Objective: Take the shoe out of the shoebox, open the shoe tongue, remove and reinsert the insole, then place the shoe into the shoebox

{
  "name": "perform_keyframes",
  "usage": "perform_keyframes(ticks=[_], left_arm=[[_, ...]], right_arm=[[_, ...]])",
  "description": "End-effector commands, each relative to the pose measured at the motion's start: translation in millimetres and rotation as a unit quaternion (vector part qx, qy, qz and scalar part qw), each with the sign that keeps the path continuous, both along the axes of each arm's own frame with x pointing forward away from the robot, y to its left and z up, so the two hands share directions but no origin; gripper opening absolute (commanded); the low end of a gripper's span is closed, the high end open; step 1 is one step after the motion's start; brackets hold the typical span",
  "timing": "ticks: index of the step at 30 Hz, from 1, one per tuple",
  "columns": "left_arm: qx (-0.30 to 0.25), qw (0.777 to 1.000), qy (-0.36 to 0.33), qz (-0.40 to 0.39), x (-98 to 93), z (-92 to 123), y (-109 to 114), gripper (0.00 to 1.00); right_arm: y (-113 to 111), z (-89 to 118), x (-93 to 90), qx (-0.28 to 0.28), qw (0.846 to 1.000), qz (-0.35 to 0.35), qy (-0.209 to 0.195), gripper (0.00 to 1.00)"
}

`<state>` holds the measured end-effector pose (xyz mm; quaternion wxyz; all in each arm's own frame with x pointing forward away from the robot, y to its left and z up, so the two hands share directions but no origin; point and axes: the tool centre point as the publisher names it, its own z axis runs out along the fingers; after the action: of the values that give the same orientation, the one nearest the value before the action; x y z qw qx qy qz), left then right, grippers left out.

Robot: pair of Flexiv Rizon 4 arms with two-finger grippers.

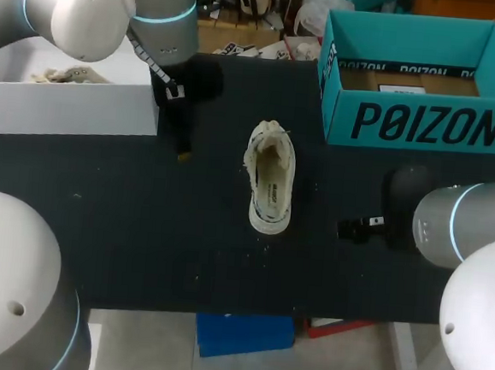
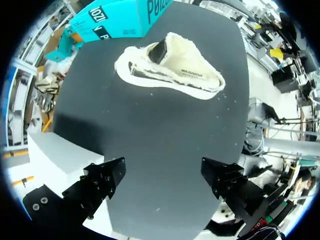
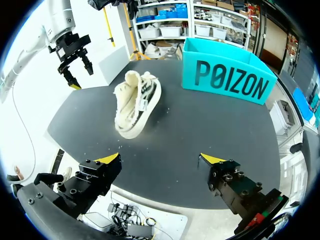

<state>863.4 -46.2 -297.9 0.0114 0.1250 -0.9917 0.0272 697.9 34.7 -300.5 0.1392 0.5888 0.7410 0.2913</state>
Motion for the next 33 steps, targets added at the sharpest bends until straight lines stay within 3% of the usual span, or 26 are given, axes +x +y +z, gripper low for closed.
perform_keyframes(ticks=[1,2,3,4,12,21,25,33], left_arm=[[-0.016,0.956,-0.023,-0.291,19.6,0,-4,0.96],[-0.016,0.957,-0.022,-0.289,25.4,0,-6,0.44],[-0.023,0.956,-0.020,-0.293,31.1,1,-9,0.13],[-0.027,0.955,-0.020,-0.296,34.5,1,-11,0.00],[-0.068,0.955,-0.019,-0.288,72.1,-4,-36,0.00],[-0.118,0.957,-0.004,-0.264,96.7,-27,-76,0.00],[-0.149,0.954,0.001,-0.262,101.8,-33,-97,0.00],[-0.178,0.949,0.012,-0.259,92.5,-36,-128,0.00]], right_arm=[[1,-1,-1.0,0.000,1.000,-0.001,-0.002,1.00],[1,-1,-1.0,0.000,1.000,-0.001,-0.002,1.00],[1,-1,-1.0,0.000,1.000,-0.001,-0.002,1.00],[1,-1,-1.0,0.000,1.000,-0.001,-0.002,1.00],[1,-1,-1.0,0.000,1.000,-0.001,-0.002,1.00],[1,-1,-1.0,0.000,1.000,-0.001,-0.002,1.00],[1,-1,-1.0,0.000,1.000,-0.001,-0.002,1.00],[1,-1,-1.0,0.000,1.000,-0.001,-0.002,1.00]])
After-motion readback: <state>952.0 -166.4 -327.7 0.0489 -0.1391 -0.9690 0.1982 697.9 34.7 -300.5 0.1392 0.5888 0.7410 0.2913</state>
